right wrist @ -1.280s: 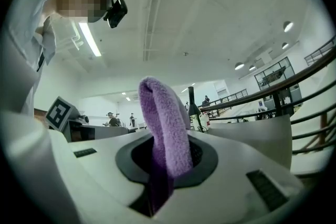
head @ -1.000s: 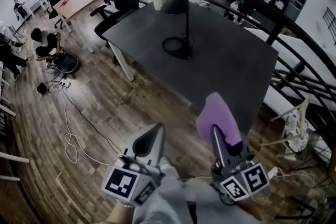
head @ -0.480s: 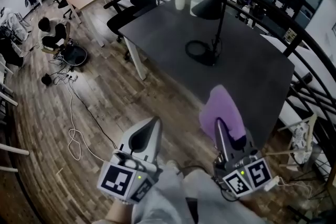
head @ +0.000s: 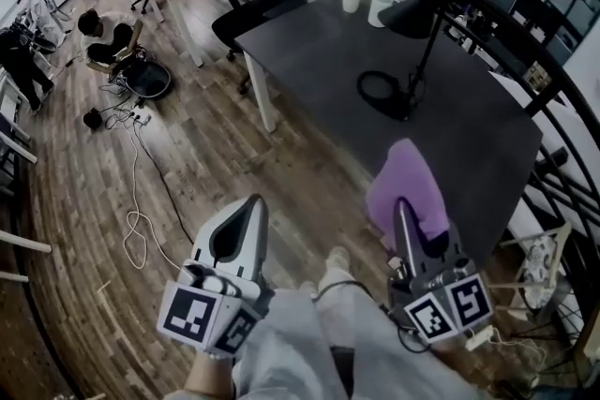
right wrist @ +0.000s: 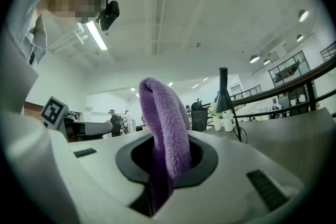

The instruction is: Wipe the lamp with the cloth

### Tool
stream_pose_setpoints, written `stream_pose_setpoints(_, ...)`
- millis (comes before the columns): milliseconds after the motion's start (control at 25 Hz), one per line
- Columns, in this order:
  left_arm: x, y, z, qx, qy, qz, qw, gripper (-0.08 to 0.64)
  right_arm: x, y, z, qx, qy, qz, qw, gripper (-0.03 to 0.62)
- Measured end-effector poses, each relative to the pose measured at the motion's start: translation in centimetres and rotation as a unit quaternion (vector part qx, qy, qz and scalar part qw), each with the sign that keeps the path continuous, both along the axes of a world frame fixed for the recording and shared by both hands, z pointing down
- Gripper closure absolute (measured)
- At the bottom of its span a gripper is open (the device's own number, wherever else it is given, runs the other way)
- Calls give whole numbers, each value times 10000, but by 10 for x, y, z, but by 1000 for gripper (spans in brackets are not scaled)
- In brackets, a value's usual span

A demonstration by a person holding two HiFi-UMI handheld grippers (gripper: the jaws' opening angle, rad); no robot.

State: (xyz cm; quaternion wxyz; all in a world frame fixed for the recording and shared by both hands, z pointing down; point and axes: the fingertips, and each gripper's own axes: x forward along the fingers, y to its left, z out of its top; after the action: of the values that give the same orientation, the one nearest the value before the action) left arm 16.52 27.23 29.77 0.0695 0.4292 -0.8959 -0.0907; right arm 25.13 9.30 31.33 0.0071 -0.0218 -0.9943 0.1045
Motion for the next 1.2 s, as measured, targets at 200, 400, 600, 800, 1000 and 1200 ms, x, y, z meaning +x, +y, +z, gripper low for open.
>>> stream_pose_setpoints(200, -13, 6, -2, 74, -16, -185, 9998, 554, -17, 0, 6, -161, -10, -163, 9997, 545)
stream_pose_setpoints(400, -29, 0, -2, 39, -9, -335, 9994, 554, -40, 5, 14, -67, 95, -337, 9994, 545)
stream_pose_setpoints(600, -66, -8, -9, 90, -149, -404, 9990, 554, -87, -1, 18, -86, 109, -558, 9983, 545)
stream_pose_setpoints(800, -105, -25, -10, 102, -62, -420, 9990, 554, -134, -15, 9, 21, 41, -637, 9980, 545)
stream_pose_setpoints(1000, -147, -52, -8, 86, -51, -273, 9996, 554, -181, -39, 10, 135, 38, -545, 9984, 545)
stream_pose_setpoints(1200, -192, -84, -6, 72, -34, -151, 9999, 554, -230, -70, 13, 263, 62, -450, 9986, 545)
